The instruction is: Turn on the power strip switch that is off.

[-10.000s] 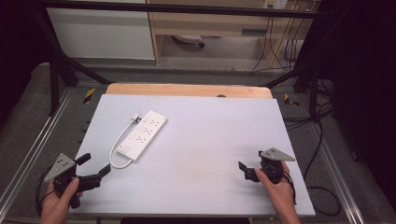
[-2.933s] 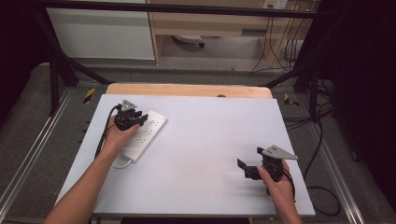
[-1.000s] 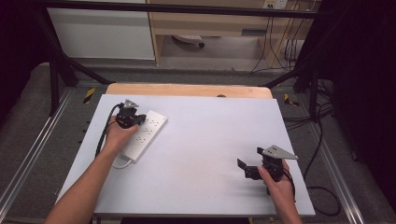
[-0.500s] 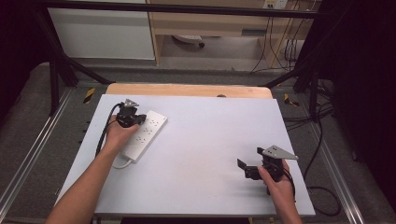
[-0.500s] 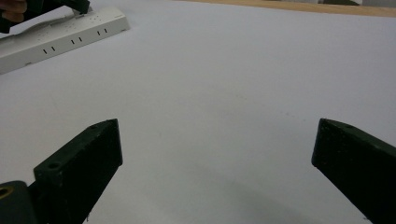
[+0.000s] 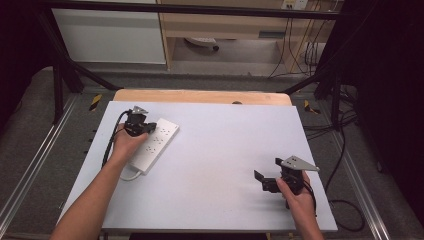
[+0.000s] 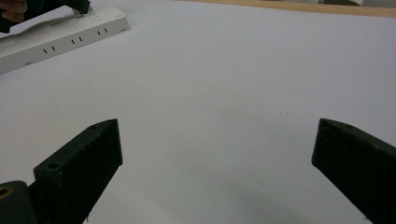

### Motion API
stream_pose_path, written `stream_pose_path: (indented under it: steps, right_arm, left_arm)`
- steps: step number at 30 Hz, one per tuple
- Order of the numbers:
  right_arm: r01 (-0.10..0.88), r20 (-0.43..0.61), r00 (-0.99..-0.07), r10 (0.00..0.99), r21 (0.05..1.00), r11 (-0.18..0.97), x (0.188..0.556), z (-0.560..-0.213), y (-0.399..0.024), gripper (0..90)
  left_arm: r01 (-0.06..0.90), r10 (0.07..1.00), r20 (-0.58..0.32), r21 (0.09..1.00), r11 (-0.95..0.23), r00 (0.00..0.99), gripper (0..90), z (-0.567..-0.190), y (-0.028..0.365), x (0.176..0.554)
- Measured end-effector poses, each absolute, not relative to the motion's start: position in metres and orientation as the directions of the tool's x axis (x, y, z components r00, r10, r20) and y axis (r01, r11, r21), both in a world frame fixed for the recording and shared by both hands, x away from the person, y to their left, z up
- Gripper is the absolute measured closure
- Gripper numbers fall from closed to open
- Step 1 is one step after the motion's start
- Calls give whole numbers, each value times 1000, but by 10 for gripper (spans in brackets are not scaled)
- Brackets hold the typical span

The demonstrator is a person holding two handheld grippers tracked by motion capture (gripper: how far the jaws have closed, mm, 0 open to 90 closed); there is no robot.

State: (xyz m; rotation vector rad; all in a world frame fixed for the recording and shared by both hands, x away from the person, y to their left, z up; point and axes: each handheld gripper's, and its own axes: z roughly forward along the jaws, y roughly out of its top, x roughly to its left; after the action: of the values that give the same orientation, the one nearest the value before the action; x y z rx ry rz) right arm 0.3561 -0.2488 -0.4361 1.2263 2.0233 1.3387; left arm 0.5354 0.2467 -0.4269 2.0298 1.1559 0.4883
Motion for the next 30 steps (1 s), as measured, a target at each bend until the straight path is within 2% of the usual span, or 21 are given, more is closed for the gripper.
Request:
stream_pose_path:
  steps: [30]
  right_arm:
    - [440, 122, -521, 845, 886, 144, 356, -436, -249, 22]
  left_arm:
    - [564, 843, -28, 755, -335, 538, 900, -428, 240, 535]
